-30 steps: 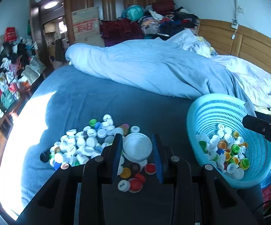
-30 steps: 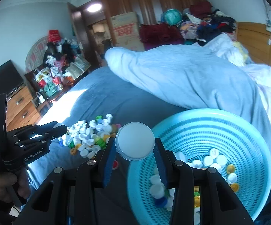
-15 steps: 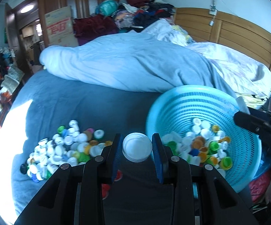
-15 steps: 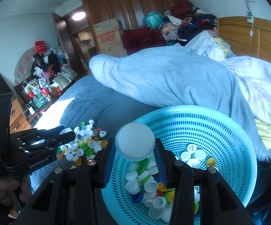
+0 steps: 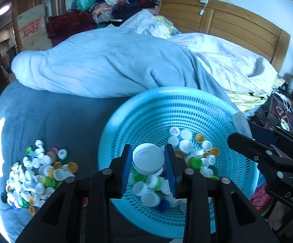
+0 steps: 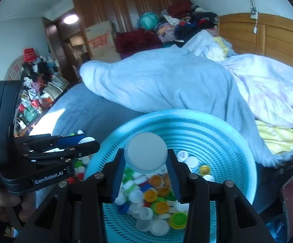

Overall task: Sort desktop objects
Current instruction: 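Hold both white caps above the basket with both tools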

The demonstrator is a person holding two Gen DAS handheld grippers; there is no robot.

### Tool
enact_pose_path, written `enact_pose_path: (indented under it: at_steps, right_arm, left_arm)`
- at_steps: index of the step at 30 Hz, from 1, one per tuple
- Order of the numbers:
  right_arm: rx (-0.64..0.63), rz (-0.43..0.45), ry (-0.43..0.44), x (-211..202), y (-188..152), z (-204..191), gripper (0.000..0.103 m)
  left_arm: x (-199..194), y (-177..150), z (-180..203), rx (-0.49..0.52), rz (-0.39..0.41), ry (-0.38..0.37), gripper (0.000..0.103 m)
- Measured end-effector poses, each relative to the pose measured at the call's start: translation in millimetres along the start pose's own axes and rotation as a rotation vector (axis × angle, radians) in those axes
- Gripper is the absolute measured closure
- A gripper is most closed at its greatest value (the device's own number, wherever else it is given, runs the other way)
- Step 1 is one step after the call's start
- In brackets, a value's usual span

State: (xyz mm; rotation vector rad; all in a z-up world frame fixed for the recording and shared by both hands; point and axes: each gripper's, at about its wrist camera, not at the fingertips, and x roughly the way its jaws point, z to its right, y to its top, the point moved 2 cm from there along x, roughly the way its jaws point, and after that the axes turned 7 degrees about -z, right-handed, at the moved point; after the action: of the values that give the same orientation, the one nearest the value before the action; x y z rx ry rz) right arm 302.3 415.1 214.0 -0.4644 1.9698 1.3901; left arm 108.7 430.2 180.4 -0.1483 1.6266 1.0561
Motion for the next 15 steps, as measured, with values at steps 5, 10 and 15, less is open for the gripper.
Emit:
enact_pose_path:
  at_steps: [5, 10, 15]
  right_arm:
    - [0.034, -0.013, -0.029, 1, -3, 21, 0.059]
    - [0.053, -0.017, -0.041, 1, -6, 30, 0.059]
    - [0.064, -0.025, -0.048, 3, -8, 34, 0.058]
  left_arm:
    - [10, 6, 18, 0.021, -0.020, -0.027, 0.076]
    - [19, 8, 32, 0.049, -0.038, -0.059, 0.076]
    - [27, 10, 42, 0.067, -0.056, -0.067, 0.076]
